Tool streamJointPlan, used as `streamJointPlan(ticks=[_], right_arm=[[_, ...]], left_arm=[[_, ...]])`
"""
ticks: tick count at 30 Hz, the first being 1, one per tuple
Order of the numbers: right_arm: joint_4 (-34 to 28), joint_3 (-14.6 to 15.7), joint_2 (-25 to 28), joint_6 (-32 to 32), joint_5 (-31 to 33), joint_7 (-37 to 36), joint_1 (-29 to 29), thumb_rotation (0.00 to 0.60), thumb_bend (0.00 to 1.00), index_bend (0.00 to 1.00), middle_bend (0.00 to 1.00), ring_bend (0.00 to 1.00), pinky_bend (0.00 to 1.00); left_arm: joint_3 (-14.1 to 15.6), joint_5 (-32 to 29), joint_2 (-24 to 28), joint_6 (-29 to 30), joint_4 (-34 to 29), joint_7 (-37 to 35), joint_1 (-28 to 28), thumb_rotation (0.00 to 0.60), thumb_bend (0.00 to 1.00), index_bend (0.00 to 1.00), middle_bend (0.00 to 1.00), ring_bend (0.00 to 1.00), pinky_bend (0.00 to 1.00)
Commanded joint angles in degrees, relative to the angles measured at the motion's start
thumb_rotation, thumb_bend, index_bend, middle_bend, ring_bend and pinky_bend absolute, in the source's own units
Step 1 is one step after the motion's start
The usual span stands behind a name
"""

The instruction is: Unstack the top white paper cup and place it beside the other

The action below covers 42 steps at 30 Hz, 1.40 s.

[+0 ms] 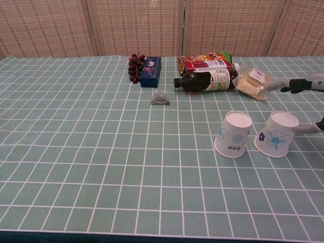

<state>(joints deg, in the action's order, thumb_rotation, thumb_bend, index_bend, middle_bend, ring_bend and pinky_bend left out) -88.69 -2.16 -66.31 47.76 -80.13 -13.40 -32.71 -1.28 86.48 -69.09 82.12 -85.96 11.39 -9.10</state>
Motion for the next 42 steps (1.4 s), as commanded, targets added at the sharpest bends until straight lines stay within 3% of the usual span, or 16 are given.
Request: streamJointPlan(ticks=[1,7,12,18,23,30,42], right_arm=[[-1.8,-0.1,1.7,0.9,-0.7,-0.2,0.3,0.6,0.26,0.0,0.0,0.0,0.0],[-7.7,0.0,6.9,4.6,-2.8,0.1,1.8,0.6,0.25,0.0,0.0,0.0,0.0],[-11.9,1.2,11.1,12.2,-6.2,2.8,6.0,0.6,0.25,0.0,0.0,0.0,0.0],[-5.6,3.2,5.9,26.8,-8.2,11.6,15.3,0.6,0.25,0.0,0.0,0.0,0.0],[1.7,3.9,0.3,34.2,-9.0,13.0,20.5,0.6,0.25,0.0,0.0,0.0,0.0],[4.7,3.9,-1.7,36.7,-9.3,11.5,22.9,0.6,0.25,0.0,0.0,0.0,0.0],[4.6,3.0,-1.9,33.9,-8.1,12.7,22.8,0.6,0.25,0.0,0.0,0.0,0.0]], left_arm=[[0.0,0.0,-0.1,0.0,0.0,0.1,0.0,0.6,0.4,0.19,0.17,0.14,0.21],[-0.1,-0.4,-0.3,-0.6,0.3,0.6,-0.1,0.6,0.39,0.19,0.17,0.14,0.21],[-0.3,-1.1,-0.6,-1.2,0.6,0.8,-0.4,0.6,0.4,0.19,0.17,0.14,0.21],[-0.7,-1.4,-0.5,-0.9,0.7,0.2,-0.4,0.6,0.4,0.19,0.17,0.14,0.21],[-1.4,-1.4,0.1,0.1,0.7,-1.5,-0.2,0.6,0.4,0.19,0.17,0.14,0.21],[-2.0,-1.8,0.8,0.9,1.0,-3.3,0.0,0.6,0.39,0.19,0.17,0.14,0.21],[-1.8,-2.1,0.8,-0.1,1.7,-3.3,-0.2,0.6,0.4,0.19,0.17,0.14,0.21]])
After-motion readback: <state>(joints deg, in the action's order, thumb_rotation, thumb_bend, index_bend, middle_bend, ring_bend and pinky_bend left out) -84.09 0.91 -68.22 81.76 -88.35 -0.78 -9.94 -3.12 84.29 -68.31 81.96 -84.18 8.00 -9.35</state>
